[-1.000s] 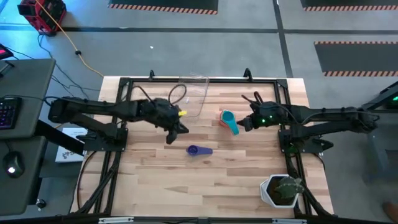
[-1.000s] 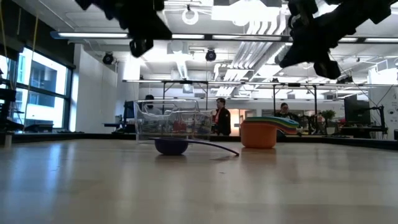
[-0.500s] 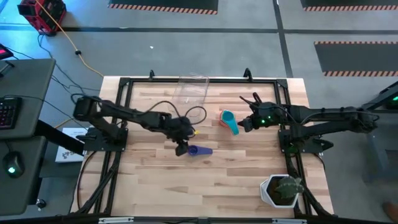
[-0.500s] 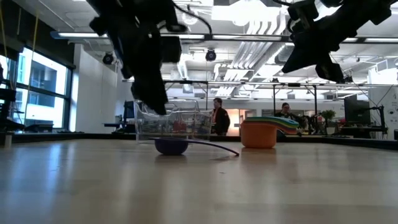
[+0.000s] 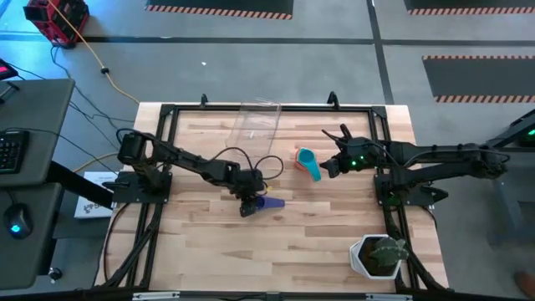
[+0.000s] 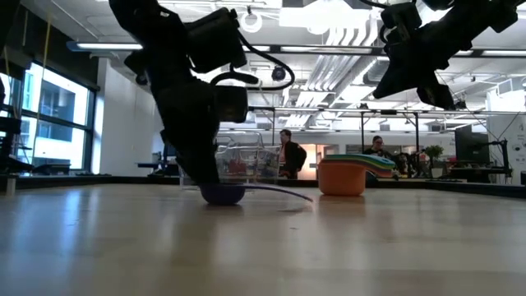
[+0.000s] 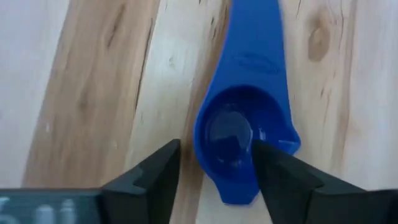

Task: Nest measuring cups in basket
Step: Put the purple measuring cup on top of the light blue measuring cup

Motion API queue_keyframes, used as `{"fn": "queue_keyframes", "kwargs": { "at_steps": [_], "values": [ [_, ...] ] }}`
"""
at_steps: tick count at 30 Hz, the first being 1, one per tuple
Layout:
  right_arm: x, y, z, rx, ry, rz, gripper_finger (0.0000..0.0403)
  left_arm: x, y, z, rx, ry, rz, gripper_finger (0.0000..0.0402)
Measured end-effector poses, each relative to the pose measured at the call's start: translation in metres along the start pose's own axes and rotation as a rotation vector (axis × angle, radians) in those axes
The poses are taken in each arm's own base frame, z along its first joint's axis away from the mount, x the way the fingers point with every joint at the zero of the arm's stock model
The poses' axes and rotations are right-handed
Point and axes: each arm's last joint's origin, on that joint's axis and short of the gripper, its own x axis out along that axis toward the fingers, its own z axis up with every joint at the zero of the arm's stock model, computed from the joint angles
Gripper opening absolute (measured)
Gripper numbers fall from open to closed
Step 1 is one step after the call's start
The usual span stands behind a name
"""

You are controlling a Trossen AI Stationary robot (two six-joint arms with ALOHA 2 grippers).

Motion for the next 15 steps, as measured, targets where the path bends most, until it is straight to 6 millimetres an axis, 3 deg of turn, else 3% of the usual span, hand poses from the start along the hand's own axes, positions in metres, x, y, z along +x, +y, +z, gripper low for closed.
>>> {"fn": "queue_keyframes", "kwargs": {
  "at_steps": [4,8,12,15],
  "values": [
    [0.0,0.0,0.0,0.0,-0.01,-0.007,0.0,0.001,-0.005,-0.002,0.061,-0.014,0.054,0.012],
    [0.0,0.0,0.001,0.0,-0.02,-0.014,0.0,0.001,-0.006,-0.003,0.071,-0.009,0.052,0.0024],
    [0.0,0.0,0.001,0.009,-0.014,-0.007,0.0,-0.012,-0.005,-0.003,0.092,0.012,0.044,0.0015],
    [0.0,0.004,0.002,0.013,-0.007,0.054,0.0,-0.038,0.0,-0.001,0.125,0.006,0.053,0.0007]
  ]
}}
